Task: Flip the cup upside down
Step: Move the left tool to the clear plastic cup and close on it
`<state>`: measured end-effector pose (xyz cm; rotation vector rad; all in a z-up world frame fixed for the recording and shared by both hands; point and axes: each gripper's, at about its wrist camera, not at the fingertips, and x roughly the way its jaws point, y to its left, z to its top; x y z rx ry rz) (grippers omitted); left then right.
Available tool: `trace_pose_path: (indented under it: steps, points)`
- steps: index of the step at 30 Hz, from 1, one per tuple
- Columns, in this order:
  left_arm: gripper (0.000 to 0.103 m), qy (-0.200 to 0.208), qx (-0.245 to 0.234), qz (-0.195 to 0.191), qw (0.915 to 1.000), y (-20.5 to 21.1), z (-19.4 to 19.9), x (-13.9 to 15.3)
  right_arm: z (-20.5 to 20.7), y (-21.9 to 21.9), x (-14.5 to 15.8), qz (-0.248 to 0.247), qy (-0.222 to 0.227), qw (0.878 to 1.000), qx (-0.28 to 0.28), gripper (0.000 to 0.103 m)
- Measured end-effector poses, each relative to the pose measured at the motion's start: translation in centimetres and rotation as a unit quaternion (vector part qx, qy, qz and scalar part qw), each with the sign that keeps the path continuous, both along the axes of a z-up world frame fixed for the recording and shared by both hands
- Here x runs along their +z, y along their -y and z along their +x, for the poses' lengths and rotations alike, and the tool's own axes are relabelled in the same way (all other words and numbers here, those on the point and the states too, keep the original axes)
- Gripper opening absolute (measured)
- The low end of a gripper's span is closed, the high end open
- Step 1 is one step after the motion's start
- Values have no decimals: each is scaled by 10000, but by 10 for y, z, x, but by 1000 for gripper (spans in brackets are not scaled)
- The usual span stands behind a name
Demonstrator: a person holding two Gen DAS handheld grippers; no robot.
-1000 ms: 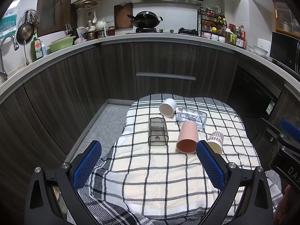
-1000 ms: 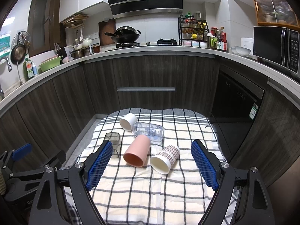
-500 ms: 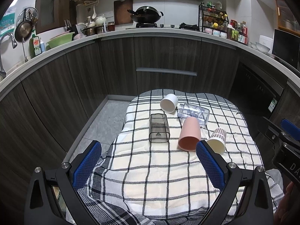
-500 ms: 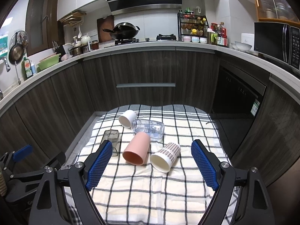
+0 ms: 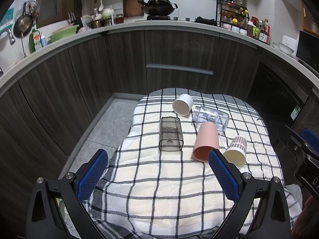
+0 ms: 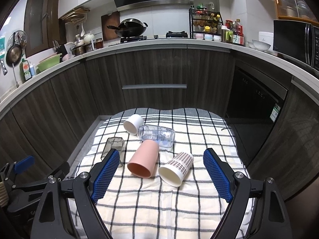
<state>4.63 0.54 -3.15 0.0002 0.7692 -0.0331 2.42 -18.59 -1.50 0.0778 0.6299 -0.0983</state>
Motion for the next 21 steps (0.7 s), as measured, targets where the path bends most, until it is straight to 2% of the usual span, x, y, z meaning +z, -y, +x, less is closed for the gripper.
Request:
trace_pose_path:
  steps: [12, 16, 21]
  points:
    - [103, -57, -98, 170, 9998, 10, 46, -15, 41, 4, -14, -49, -90, 9999, -83, 86]
    - [103, -151, -63, 191, 9997, 13, 66, -22, 57, 5, -18, -113, -68, 9998, -126, 91]
    - [103, -279, -84, 194, 9994, 19, 92, -35, 77, 8, -27, -150, -118, 9996, -201, 91]
